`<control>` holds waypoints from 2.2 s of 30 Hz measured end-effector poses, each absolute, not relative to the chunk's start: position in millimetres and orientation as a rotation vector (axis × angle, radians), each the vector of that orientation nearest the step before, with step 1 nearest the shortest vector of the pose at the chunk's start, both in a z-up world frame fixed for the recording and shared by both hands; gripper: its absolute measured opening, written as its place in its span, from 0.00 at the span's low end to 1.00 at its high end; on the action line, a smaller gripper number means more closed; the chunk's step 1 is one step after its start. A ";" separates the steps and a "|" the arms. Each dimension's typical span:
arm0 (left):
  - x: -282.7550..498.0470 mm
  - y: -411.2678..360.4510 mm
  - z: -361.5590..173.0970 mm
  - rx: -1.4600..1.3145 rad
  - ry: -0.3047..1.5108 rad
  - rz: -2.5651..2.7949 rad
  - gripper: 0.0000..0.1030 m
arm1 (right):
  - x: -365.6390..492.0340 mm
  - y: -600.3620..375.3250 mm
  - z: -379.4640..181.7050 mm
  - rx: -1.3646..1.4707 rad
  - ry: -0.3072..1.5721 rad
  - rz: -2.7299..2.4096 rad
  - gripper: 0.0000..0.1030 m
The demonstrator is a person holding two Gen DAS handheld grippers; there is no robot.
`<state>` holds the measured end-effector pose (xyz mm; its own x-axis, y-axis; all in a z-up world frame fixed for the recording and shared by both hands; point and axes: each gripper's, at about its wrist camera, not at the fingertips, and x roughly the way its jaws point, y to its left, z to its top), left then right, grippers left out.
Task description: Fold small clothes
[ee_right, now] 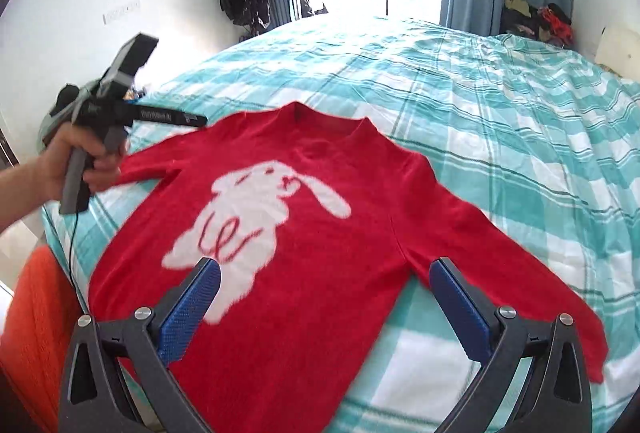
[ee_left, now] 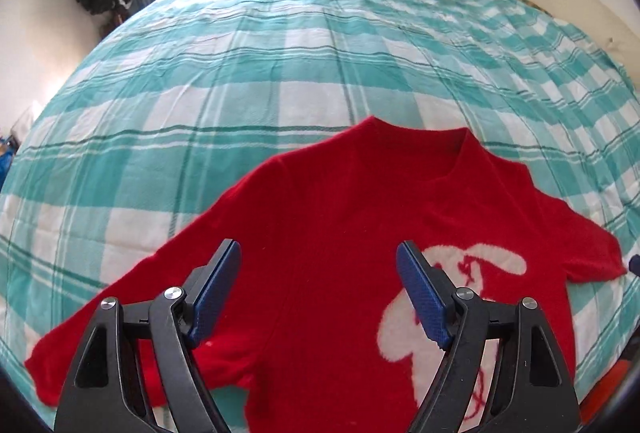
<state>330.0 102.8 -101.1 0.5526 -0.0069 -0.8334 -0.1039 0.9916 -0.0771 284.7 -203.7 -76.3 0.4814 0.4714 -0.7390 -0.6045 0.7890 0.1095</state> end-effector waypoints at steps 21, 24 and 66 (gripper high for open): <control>433.9 158.2 -179.3 -0.164 0.992 0.237 0.97 | 530.8 -131.5 -213.5 0.131 0.994 0.615 0.85; 405.8 156.9 -145.2 -0.189 0.958 0.219 0.96 | 522.8 -133.3 -179.8 0.020 0.992 0.523 0.90; 0.1 212.0 -160.8 -0.675 0.803 0.613 0.96 | 274.0 -554.4 -180.9 1.160 0.771 -0.034 0.74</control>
